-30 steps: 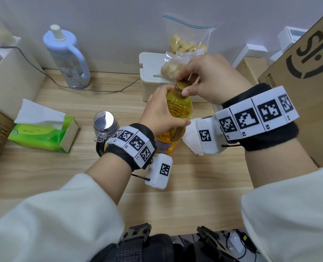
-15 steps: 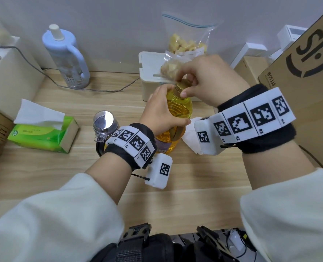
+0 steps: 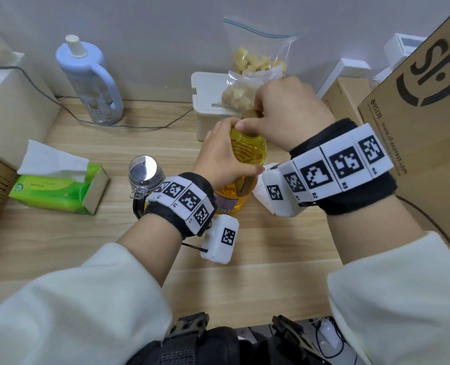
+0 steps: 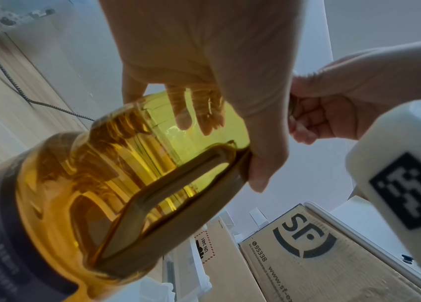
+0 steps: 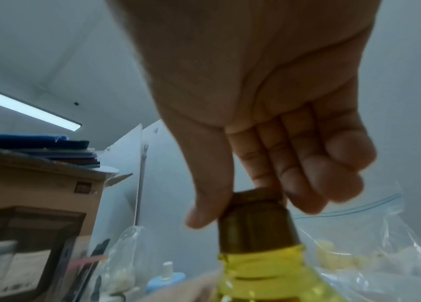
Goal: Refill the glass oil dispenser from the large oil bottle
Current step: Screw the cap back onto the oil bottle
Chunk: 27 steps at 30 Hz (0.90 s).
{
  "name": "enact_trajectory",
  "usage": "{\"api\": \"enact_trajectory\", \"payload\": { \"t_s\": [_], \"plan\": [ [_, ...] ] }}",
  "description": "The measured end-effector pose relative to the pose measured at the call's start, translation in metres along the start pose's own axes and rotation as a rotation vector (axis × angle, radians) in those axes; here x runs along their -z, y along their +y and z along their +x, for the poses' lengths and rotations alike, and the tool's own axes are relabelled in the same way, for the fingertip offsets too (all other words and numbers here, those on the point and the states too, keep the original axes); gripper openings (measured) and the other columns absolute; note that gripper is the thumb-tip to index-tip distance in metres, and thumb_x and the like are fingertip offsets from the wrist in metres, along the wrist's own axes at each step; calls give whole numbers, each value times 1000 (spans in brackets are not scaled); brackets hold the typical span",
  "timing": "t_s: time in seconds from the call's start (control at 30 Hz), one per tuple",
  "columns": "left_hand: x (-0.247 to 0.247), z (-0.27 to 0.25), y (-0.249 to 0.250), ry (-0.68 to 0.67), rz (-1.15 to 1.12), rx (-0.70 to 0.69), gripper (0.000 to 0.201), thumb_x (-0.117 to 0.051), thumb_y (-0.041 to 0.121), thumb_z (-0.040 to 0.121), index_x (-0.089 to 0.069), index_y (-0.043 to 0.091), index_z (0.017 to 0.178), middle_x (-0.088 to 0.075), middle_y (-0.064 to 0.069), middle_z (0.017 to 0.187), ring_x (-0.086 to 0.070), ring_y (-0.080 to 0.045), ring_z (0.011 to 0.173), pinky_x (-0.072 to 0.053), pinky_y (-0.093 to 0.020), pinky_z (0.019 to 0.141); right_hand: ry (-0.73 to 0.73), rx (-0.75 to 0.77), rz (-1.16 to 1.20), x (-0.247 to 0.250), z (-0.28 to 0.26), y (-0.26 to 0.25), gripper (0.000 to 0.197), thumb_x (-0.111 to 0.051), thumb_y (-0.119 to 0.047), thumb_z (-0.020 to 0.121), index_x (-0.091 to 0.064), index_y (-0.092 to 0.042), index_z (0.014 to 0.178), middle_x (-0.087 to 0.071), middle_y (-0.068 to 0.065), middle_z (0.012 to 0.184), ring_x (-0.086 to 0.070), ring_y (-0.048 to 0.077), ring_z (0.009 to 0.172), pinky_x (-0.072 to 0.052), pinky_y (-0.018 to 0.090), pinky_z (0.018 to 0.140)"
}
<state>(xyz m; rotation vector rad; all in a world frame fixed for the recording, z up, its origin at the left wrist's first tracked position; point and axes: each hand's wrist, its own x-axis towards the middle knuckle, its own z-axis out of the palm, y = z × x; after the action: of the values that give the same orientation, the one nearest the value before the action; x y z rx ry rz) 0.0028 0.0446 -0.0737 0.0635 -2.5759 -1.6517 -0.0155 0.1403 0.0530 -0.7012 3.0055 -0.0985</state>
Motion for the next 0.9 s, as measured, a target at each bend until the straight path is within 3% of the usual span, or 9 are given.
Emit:
{"api": "enact_trajectory", "payload": {
  "t_s": [0.07, 0.17, 0.27, 0.37, 0.43, 0.53, 0.63, 0.73, 0.9],
  "plan": [
    [1, 0, 0, 2, 3, -3, 92, -82, 40, 48, -42, 18, 127, -48, -1, 127, -45, -21, 120, -41, -44, 101, -8, -9, 17, 2, -3, -2, 32, -62, -46, 81, -57, -15, 78, -50, 1, 74, -54, 27, 87, -38, 33, 69],
    [0, 1, 0, 0, -8, 7, 91, -84, 37, 50, -40, 18, 128, -49, -2, 127, -46, -22, 119, -43, -45, 100, -26, 3, 57, 5, -4, -1, 40, -68, -29, 81, -57, -16, 116, -61, 11, 109, -55, 30, 108, -40, 34, 79],
    [-1, 1, -2, -1, -10, 3, 91, -84, 37, 51, -40, 18, 128, -49, -2, 128, -45, -22, 120, -42, -45, 101, 6, -25, 20, 1, -1, -1, 19, -62, -27, 86, -61, -8, 89, -58, 9, 88, -55, 29, 92, -35, 32, 71],
    [-1, 0, -2, -2, -32, 11, 92, -84, 40, 48, -40, 20, 126, -50, 0, 127, -46, -22, 121, -42, -44, 101, 18, -112, -16, -3, -7, -6, 44, -52, -46, 88, -39, -11, 63, -36, 2, 65, -43, 24, 78, -34, 33, 66],
    [-1, 1, -2, 3, -32, 11, 92, -84, 39, 48, -40, 20, 126, -50, 0, 126, -46, -22, 121, -41, -44, 102, 5, -89, 16, -3, -7, -3, 40, -52, -52, 86, -51, -12, 80, -50, 6, 78, -48, 27, 84, -35, 33, 69],
    [0, 1, 0, 6, -1, 1, 90, -85, 35, 52, -40, 17, 129, -49, -1, 127, -45, -21, 120, -41, -42, 102, -40, 5, 98, 0, -7, 4, 41, -63, -33, 84, -52, -19, 121, -60, 7, 108, -54, 26, 100, -35, 31, 75],
    [0, 0, 0, 1, -6, 5, 91, -85, 35, 51, -40, 17, 128, -48, -1, 128, -45, -21, 121, -41, -41, 102, 28, -12, 76, -5, -4, 6, 27, -64, -35, 82, -62, -16, 101, -62, 5, 89, -56, 26, 94, -36, 30, 72],
    [4, 1, 0, -33, -9, -6, 88, -85, 37, 50, -42, 19, 125, -48, -2, 127, -45, -22, 121, -41, -44, 102, 64, -125, 40, -4, -8, 2, 45, -58, -58, 77, -45, -18, 63, -45, -1, 65, -48, 23, 78, -34, 32, 65],
    [10, 5, 1, -92, 6, 10, 96, -84, 42, 45, -40, 18, 127, -49, -3, 126, -48, -21, 119, -44, -43, 100, -41, -17, 120, 2, -7, 9, 37, -64, -36, 82, -57, -21, 115, -58, 3, 95, -56, 26, 101, -35, 30, 76]
  ]
}}
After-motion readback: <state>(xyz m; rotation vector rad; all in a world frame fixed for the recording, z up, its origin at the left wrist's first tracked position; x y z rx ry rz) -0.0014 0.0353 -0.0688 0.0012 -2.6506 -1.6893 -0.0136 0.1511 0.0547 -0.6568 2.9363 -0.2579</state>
